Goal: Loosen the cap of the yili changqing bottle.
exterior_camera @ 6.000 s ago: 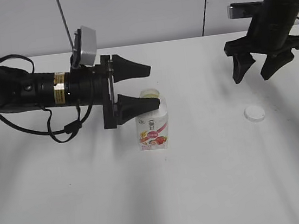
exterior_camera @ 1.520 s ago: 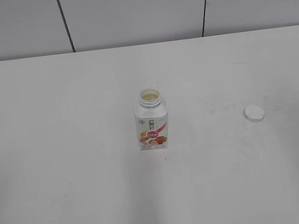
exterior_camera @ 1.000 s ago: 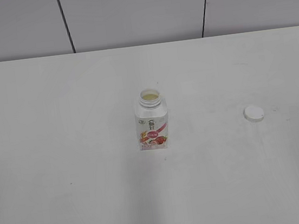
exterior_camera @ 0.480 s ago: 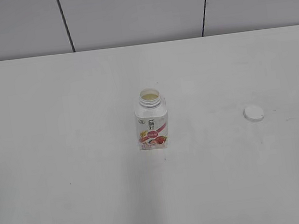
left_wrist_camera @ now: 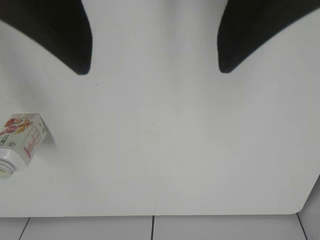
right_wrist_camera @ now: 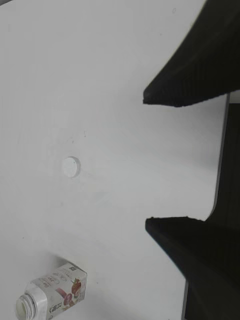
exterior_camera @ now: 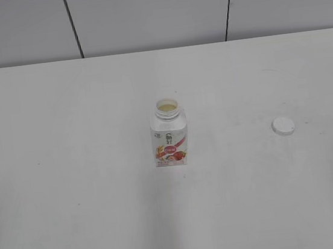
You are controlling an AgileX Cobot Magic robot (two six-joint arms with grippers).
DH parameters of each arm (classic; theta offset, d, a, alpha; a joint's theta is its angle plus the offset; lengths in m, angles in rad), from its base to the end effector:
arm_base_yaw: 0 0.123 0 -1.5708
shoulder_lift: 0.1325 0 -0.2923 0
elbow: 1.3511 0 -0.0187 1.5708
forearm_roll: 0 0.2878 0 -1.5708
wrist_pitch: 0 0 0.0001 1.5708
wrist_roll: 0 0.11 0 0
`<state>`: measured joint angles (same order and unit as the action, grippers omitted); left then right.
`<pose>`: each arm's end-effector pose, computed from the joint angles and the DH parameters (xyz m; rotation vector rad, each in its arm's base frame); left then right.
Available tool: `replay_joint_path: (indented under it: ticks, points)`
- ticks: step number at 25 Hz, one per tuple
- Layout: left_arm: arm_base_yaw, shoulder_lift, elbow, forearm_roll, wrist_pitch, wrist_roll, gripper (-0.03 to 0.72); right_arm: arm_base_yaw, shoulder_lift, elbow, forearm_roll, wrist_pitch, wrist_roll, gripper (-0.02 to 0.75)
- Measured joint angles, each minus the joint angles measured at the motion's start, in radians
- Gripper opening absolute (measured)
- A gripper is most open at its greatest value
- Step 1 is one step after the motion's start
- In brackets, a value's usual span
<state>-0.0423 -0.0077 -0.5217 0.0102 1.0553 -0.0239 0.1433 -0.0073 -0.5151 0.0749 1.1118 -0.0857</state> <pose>0.0335 -0.0004 0.2943 0.0179 2.0095 -0.0301 0.0301 0.0118 0.2868 -0.2436 2.0587 0.1253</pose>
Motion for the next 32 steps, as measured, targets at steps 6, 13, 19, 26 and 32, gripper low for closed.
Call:
replay_joint_path:
  ticks: [6, 13, 19, 26, 32]
  points:
    - [0.0, 0.0, 0.0, -0.01, 0.0, 0.003, 0.475, 0.0, 0.0, 0.002, 0.0, -0.011, -0.002, 0.545]
    - [0.0, 0.0, 0.0, -0.01, 0.0, 0.004, 0.474, 0.0, 0.0, 0.002, -0.015, -0.014, -0.002, 0.545]
    - [0.0, 0.0, 0.0, -0.01, 0.0, 0.005, 0.474, 0.0, 0.0, 0.002, -0.033, -0.014, -0.004, 0.545]
    - [0.0, 0.0, 0.0, -0.01, 0.0, 0.005, 0.474, -0.051, 0.0, 0.002, -0.036, -0.014, -0.004, 0.545]
    - [0.0, 0.0, 0.0, -0.01, 0.0, 0.005, 0.474, -0.159, -0.001, 0.002, -0.041, -0.014, -0.004, 0.545]
